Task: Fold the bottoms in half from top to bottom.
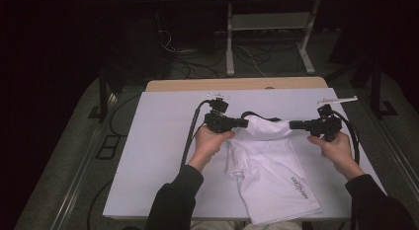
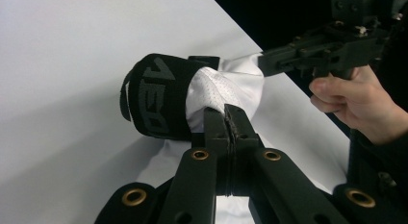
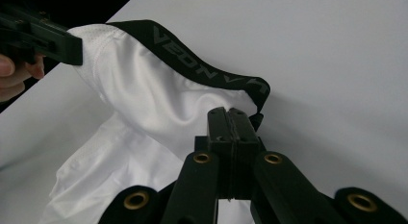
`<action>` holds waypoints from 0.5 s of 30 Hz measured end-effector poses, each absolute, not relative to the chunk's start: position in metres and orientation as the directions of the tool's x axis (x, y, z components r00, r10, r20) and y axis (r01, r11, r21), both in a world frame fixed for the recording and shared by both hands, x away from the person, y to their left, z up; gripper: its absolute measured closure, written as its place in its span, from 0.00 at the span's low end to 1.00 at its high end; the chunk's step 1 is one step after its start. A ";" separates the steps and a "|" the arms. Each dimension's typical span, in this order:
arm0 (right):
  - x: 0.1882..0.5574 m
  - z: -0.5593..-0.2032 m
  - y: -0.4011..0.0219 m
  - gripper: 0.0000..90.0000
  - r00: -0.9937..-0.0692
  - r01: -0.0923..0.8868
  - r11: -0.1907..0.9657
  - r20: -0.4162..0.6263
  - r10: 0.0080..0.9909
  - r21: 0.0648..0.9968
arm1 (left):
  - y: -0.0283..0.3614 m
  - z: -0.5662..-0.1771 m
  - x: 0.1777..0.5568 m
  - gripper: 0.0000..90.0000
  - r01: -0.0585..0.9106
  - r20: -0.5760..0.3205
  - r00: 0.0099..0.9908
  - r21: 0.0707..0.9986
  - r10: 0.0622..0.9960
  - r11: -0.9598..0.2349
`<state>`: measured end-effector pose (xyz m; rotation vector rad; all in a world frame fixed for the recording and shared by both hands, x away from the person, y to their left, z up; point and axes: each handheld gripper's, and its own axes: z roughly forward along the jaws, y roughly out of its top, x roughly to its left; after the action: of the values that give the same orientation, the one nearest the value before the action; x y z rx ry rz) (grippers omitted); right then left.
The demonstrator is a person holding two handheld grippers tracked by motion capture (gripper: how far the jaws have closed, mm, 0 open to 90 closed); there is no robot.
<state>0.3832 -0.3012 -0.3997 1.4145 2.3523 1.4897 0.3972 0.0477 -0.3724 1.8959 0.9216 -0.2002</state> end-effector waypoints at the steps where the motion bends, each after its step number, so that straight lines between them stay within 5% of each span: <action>1: 0.381 -0.400 -0.302 0.99 -0.590 0.675 0.137 0.419 0.690 0.726 | 0.047 -0.372 0.395 0.98 0.673 -0.504 0.701 0.702 0.505 -0.233; 15: 0.353 -0.403 -0.311 0.99 -0.599 0.683 0.138 0.441 0.669 0.718 | 0.041 -0.374 0.362 0.98 0.665 -0.539 0.731 0.701 0.419 -0.258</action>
<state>0.3530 -0.3113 -0.4032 1.4136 2.3809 1.5144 0.3617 0.0408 -0.3742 1.8935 0.8355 -0.2966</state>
